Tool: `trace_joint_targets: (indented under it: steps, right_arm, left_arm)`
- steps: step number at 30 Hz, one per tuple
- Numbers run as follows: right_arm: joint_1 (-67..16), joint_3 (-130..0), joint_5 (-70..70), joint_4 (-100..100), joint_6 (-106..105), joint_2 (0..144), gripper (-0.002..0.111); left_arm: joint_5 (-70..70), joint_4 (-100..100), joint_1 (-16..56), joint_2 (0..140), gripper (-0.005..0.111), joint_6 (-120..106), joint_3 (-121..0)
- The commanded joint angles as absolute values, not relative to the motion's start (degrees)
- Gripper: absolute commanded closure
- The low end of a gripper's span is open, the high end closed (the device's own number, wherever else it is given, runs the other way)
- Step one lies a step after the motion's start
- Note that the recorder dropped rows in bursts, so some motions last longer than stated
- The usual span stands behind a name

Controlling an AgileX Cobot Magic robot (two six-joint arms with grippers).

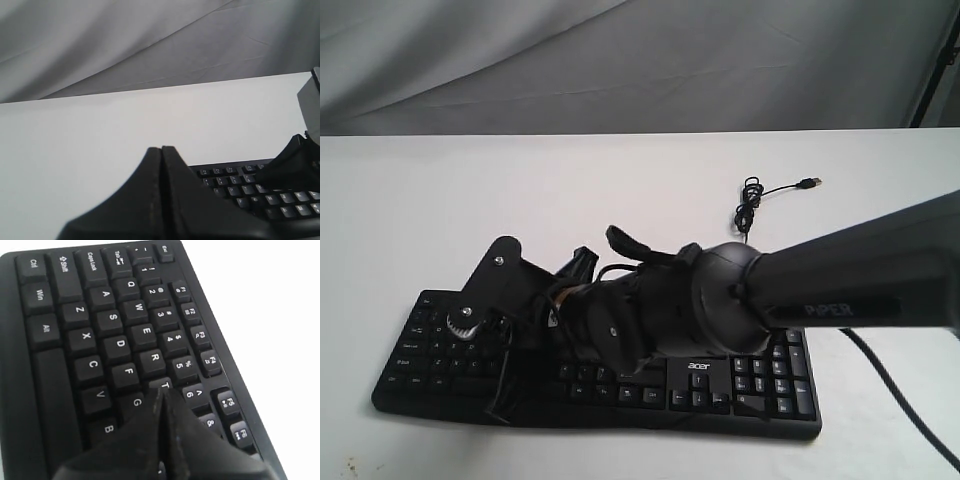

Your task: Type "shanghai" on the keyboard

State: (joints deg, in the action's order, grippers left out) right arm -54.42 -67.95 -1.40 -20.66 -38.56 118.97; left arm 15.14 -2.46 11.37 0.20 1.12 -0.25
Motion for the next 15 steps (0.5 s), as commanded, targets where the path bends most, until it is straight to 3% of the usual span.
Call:
trace_joint_targets:
  steps: [1,15]
  right_arm:
    - [-55.45,-73.55,1.44,-20.07,-38.96,120.37,0.108]
    - [-58.27,-91.55,9.44,-18.34,-38.96,132.32,0.108]
  left_arm:
    - [14.87,-2.51,11.6,0.0,0.107,1.28,0.0]
    - [14.87,-2.51,11.6,0.0,0.107,1.28,0.0]
